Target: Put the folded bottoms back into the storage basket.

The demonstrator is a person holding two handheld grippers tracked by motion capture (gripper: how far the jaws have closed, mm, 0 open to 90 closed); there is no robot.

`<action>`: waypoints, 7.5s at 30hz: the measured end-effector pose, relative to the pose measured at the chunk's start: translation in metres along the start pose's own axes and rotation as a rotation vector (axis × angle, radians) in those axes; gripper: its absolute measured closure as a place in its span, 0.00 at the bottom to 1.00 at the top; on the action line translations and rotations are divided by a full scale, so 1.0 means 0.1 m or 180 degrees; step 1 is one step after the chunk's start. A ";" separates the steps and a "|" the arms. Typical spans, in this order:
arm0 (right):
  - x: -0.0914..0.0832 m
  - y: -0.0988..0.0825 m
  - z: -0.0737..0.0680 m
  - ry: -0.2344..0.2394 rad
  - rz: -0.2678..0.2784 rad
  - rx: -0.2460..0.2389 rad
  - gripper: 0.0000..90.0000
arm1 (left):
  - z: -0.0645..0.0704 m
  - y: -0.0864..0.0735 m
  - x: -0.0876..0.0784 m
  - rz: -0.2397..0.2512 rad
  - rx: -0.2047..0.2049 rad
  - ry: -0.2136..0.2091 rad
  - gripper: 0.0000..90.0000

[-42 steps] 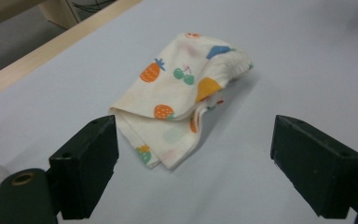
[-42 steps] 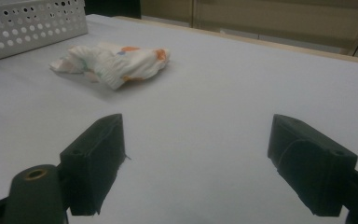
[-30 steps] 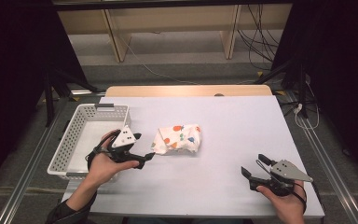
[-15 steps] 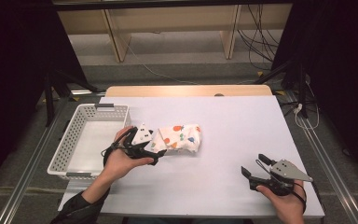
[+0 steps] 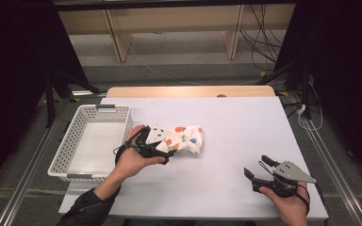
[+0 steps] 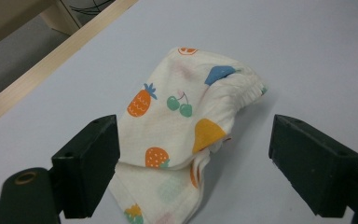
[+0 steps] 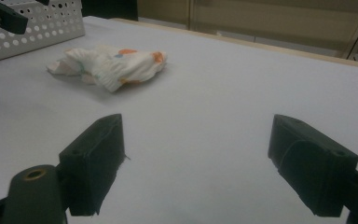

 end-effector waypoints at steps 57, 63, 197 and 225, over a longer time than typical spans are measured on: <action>0.02 -0.02 0.00 -0.0015 -0.0036 -0.0012 0.21 | -0.08 -0.23 0.84 -0.0538 -0.0293 -0.0522 0.66; 0.01 -0.01 -0.01 -0.0001 -0.0027 -0.0023 0.21 | -0.09 -0.24 0.83 -0.0502 -0.0302 -0.0480 0.74; 0.01 -0.03 -0.01 -0.0008 -0.0031 -0.0008 0.21 | -0.06 0.23 -0.03 0.0099 0.0300 0.0233 0.85; 0.01 -0.03 -0.01 -0.0006 -0.0036 -0.0011 0.21 | -0.14 0.28 -0.23 0.0429 0.0148 0.0389 0.85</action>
Point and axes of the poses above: each handheld gripper's, and its own axes: x roughly forward along the jaws, y roughly out of its top, z roughly to its right, the point moved 7 cm from there along x, roughly forward along the jaws, and after that the axes turned 10 degrees about -y, right-handed, at the moved point
